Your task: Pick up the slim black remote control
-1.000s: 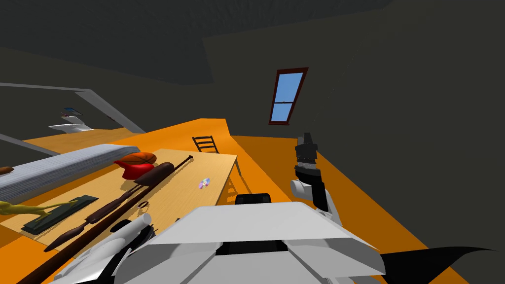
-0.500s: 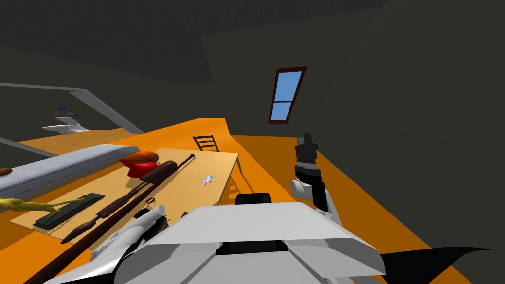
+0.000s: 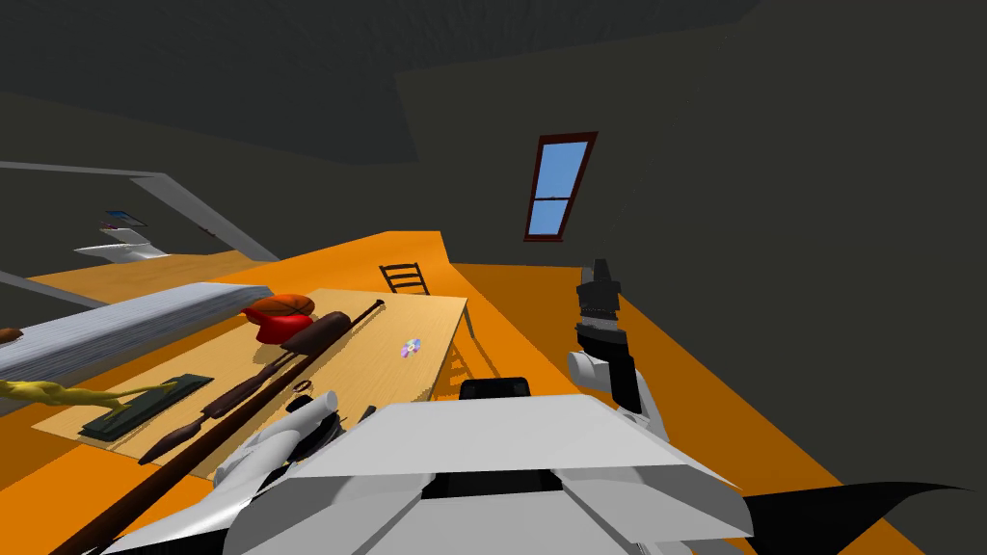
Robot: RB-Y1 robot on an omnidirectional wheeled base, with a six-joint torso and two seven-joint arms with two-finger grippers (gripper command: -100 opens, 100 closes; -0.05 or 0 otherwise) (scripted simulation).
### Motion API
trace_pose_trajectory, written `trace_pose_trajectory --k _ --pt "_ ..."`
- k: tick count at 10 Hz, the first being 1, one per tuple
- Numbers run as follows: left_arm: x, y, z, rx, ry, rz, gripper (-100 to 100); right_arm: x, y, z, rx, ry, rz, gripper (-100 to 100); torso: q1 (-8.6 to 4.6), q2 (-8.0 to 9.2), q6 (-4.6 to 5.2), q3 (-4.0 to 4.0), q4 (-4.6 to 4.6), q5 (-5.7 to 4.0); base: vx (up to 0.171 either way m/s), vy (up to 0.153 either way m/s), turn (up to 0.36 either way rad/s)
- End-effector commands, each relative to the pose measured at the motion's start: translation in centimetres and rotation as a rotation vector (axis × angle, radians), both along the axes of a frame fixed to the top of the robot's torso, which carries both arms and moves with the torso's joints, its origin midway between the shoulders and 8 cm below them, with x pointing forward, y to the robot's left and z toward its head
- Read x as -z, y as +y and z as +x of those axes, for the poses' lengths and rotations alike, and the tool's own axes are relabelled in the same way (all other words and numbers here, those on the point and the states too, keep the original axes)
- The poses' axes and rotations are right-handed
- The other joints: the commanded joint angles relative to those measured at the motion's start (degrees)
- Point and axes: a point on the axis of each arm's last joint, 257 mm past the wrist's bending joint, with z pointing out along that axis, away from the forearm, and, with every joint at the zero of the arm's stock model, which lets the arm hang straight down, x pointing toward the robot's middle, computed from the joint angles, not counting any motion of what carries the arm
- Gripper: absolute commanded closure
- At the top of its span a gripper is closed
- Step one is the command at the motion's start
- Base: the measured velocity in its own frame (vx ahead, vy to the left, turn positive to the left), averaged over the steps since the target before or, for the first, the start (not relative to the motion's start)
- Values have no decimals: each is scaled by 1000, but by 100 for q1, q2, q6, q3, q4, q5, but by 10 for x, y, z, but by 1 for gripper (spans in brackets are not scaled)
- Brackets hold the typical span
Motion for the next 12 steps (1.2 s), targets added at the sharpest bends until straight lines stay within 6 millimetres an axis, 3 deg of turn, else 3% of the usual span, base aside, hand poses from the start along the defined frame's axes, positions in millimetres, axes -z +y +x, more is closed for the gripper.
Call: trace_pose_trajectory --k 1,4,5,6,10,11,12 --pt "1 -9 12 -6 0 3 -100 0 0 0 0 0 0 0 0 0 0 0 0 0 -86 55 -28" --pt "4 -22 29 -16 -3 10 -100 0 0 0 0 0 0 0 -2 4 0 2 1 -1 -81 44 -21" --pt "4 -19 24 -11 -3 7 -100 0 0 0 0 0 0 0 6 9 -1 5 2 1 -41 29 -19" --pt "4 -20 25 -14 -3 7 100 0 0 0 0 0 0 0 6 -4 -5 -2 -3 2 -7 3 2" --pt "5 -21 25 -15 -2 6 100 0 0 0 0 0 0 0 4 -24 -4 -15 -8 2 0 0 0" --pt "5 -20 25 -15 -3 6 0 0 0 0 0 0 0 0 4 -24 -4 -15 -8 2 0 0 0" --pt "1 -9 12 -8 -1 4 100 0 0 0 0 0 0 0 4 -25 -4 -15 -8 2 81 -53 36"
